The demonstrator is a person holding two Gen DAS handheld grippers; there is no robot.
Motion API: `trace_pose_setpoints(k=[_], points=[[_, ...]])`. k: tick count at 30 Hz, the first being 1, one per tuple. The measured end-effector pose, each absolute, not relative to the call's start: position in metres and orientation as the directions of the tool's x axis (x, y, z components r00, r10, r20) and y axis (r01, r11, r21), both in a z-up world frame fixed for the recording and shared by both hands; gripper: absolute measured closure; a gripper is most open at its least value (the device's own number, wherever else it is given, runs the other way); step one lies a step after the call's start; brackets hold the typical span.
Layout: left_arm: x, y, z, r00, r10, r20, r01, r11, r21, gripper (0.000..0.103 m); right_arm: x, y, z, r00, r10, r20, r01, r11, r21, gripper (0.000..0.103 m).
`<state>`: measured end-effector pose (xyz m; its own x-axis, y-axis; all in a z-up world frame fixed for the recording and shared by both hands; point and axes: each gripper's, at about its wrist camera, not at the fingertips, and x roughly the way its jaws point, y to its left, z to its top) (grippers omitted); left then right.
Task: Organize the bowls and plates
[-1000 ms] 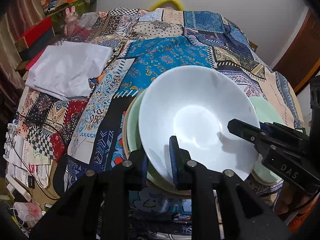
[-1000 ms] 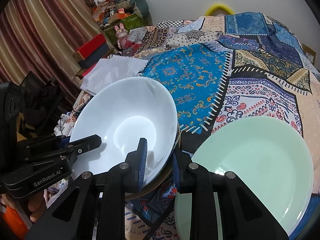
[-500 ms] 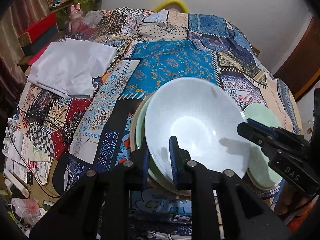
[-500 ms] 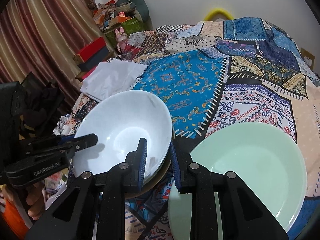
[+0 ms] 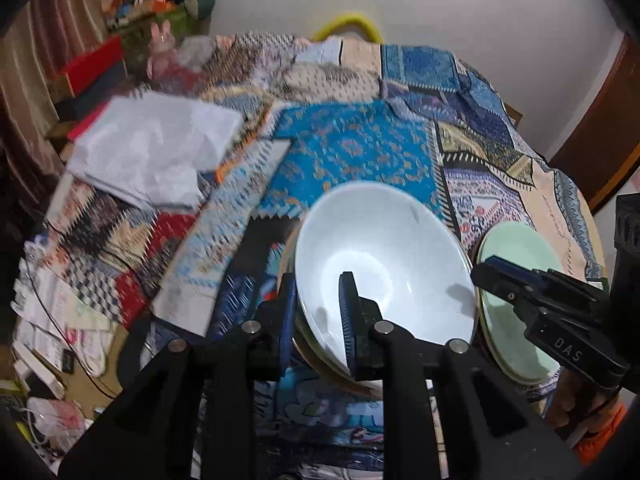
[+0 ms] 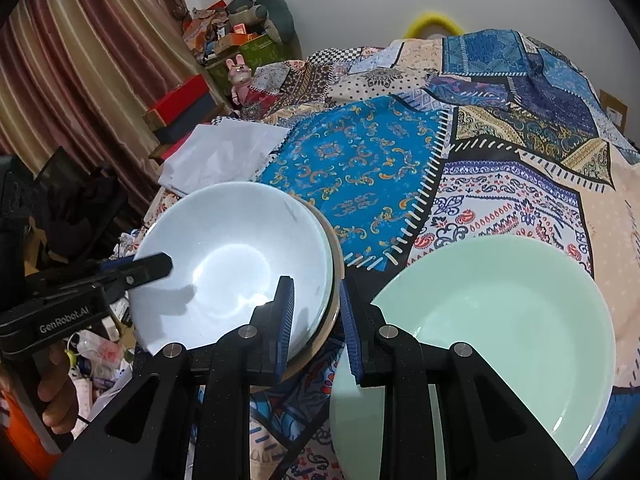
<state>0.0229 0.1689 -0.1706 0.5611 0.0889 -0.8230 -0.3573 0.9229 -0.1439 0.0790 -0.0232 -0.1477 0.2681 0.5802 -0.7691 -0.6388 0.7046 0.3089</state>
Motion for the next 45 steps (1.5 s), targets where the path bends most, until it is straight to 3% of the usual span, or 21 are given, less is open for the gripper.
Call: trace_pose_setpoints(k=[8,18,35,45], points=[[0.023,0.181,-0.185,0.521,0.065,-0.851,-0.384,0.908,-0.166,0.08,0.079,-0.022,-0.15,0.258,0.577,-0.775,-0.643,0.701,0.308,0.081],[0.025,0.182,-0.211,0.49,0.017,-0.872,-0.384,0.902,-0.199,0.065,0.083,-0.015,-0.167,0.217,0.556,-0.802,-0.641,0.701,0.313,0.081],[0.039,0.178,-0.232,0.473,-0.049,-0.88,-0.363,0.899,-0.245,0.06,0.081,0.004,-0.171,0.242,0.521,-0.818,-0.668,0.701,0.249,0.069],[0.044,0.176,-0.227,0.453,-0.026,-0.891,-0.393,0.892,-0.226,0.06,0.084,0.004,-0.17,0.245,0.527,-0.814,-0.648,0.713,0.267,0.069]])
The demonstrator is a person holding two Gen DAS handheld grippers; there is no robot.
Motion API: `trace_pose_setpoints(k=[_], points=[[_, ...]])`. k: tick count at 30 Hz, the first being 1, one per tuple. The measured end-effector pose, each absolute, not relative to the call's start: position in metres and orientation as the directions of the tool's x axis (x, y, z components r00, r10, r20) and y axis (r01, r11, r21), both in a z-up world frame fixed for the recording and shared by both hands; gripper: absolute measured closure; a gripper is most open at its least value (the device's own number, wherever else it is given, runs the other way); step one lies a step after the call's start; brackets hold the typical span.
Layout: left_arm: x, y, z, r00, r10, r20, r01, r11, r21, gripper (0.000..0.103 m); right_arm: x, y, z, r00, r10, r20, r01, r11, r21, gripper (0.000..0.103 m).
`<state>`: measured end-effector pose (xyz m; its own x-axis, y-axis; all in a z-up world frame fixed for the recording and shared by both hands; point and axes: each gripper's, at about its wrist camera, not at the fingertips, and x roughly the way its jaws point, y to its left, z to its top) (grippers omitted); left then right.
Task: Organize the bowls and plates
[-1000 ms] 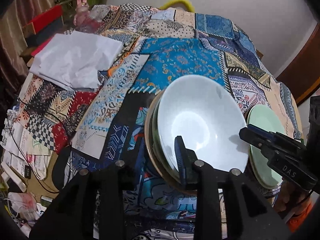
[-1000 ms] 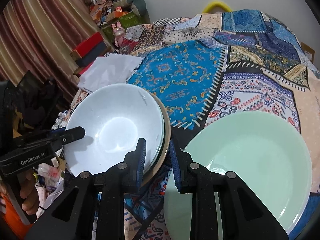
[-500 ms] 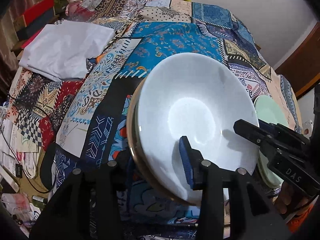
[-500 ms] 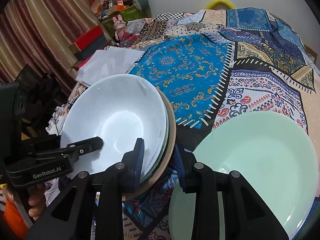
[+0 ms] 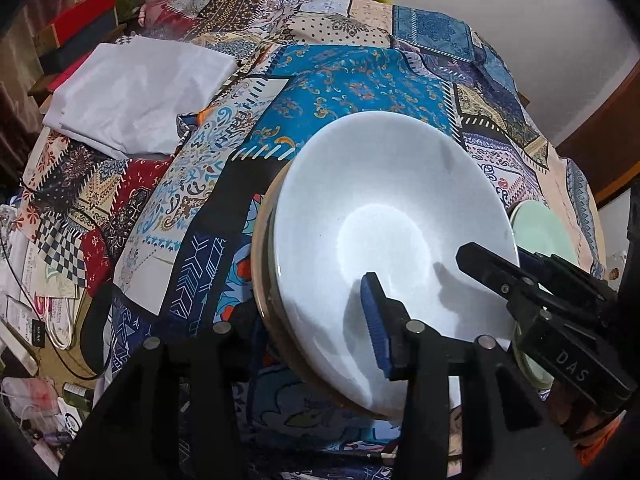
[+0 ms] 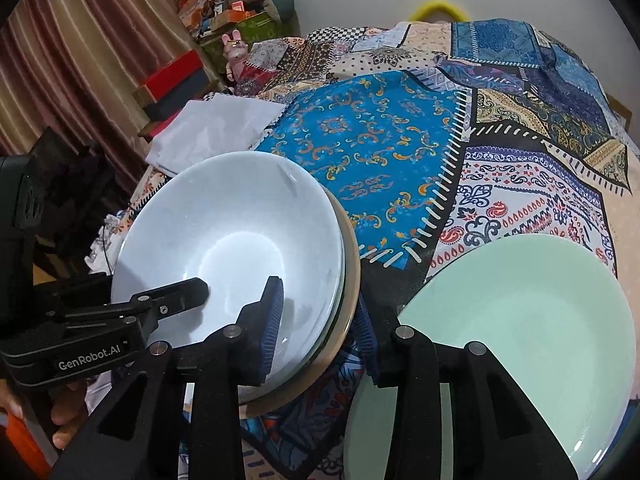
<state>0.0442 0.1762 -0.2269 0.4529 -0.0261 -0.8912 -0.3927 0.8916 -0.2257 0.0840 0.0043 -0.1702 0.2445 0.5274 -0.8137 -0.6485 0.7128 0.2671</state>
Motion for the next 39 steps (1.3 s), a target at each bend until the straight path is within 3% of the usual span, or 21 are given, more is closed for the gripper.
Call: trace_pose_setpoints(k=[39], points=[[0.054,0.134,-0.176,0.532,-0.038,-0.846,-0.311,0.92,-0.237,0.06,0.088,-0.043,-0.124,0.364,0.567,-0.739,-0.584,0.757,0.293,0.071]])
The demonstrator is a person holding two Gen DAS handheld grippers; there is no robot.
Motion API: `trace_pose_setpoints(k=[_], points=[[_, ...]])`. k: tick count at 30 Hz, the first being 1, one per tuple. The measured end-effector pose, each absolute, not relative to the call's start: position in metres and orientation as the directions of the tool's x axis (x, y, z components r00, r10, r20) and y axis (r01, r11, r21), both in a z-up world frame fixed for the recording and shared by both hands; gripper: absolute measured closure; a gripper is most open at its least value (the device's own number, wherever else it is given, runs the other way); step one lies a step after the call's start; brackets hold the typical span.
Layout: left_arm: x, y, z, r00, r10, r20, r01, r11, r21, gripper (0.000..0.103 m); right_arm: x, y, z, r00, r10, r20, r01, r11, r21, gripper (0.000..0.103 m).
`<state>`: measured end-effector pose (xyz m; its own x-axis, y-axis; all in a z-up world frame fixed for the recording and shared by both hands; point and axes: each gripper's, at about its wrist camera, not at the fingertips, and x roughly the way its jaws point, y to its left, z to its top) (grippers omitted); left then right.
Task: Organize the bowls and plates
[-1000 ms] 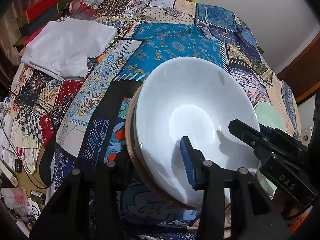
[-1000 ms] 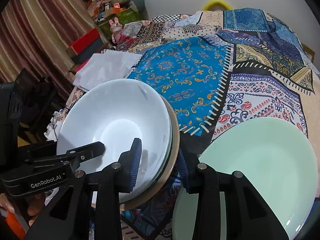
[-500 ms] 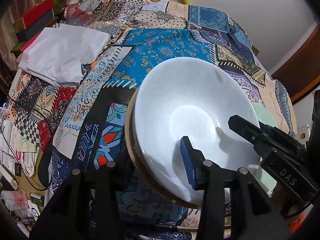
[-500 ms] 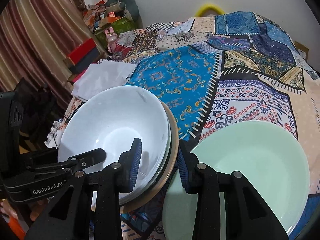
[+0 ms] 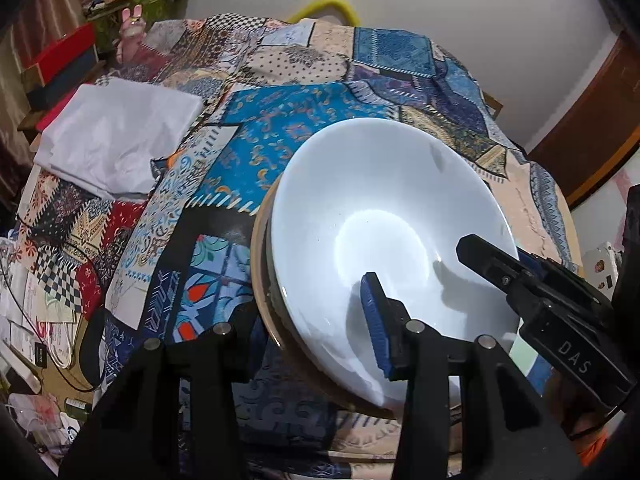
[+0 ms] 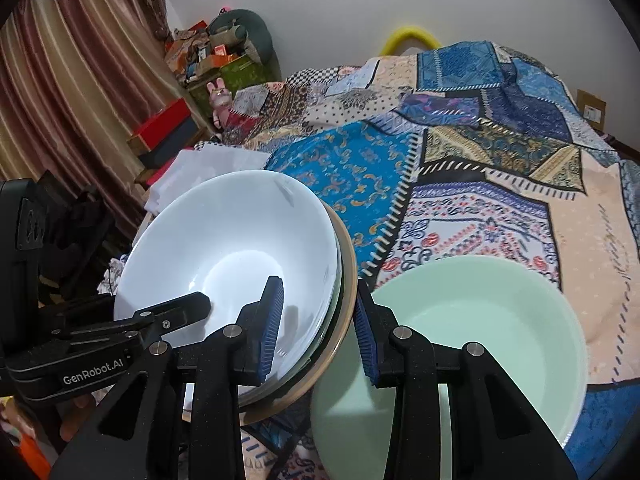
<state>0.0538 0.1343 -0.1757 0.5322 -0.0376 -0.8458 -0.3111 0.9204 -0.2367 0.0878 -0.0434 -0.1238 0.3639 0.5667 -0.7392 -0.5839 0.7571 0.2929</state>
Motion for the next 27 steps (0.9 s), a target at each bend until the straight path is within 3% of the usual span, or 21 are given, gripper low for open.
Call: trace_pose_setpoints(k=[27], points=[[0.082,0.042,-0.15,0.554,-0.112,-0.825,-0.145,0.963,-0.227,0.06,0.086,-0.137,-0.1,0.489,0.514,-0.704,-0.464,0.837,0.289,0.071]])
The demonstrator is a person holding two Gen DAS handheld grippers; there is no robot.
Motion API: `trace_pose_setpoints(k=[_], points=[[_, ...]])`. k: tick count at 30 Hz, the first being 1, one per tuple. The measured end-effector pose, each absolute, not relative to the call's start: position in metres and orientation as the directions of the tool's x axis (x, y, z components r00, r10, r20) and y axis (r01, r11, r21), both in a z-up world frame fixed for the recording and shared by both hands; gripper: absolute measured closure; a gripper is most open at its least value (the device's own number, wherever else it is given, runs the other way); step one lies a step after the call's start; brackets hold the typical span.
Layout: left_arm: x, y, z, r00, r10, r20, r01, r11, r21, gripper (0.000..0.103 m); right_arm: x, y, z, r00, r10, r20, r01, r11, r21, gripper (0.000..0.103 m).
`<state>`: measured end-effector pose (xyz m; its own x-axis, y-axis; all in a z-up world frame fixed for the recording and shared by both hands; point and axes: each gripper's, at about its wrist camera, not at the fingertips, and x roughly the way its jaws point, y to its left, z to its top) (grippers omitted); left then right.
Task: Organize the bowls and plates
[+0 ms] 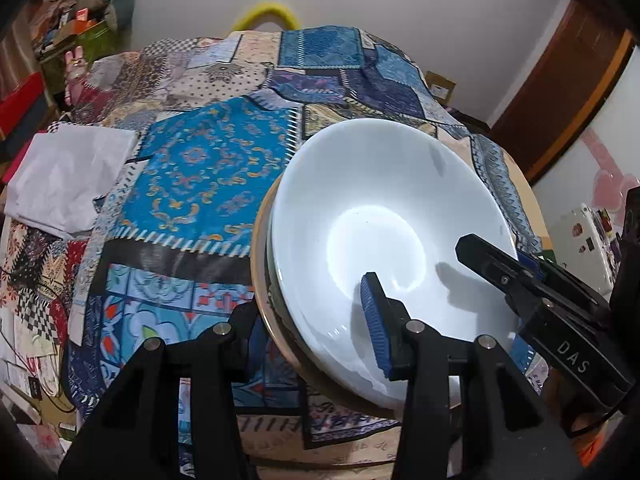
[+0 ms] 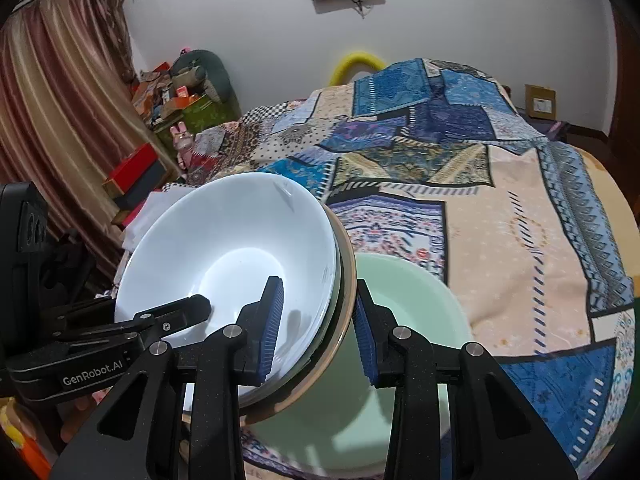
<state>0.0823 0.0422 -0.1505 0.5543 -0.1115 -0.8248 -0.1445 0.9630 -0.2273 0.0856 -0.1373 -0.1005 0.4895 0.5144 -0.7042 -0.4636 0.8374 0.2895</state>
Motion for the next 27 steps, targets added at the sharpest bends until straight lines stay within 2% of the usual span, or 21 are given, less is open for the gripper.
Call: trace_pose_setpoints(k=[12,27], points=[[0.1,0.007,-0.164,0.518,-0.142,-0.843,-0.095,0.971,-0.221,0.06,0.088,-0.172,-0.112,0.498,0.481,-0.721,-0.404,0.865,0.298,0.071],[0.113,-0.001,-0.185,0.479,-0.141,-0.867,-0.093,0.973,-0.21,0.06,0.096,-0.181,-0.131,0.47,0.472,-0.746,-0.376,0.872,0.315,0.071]])
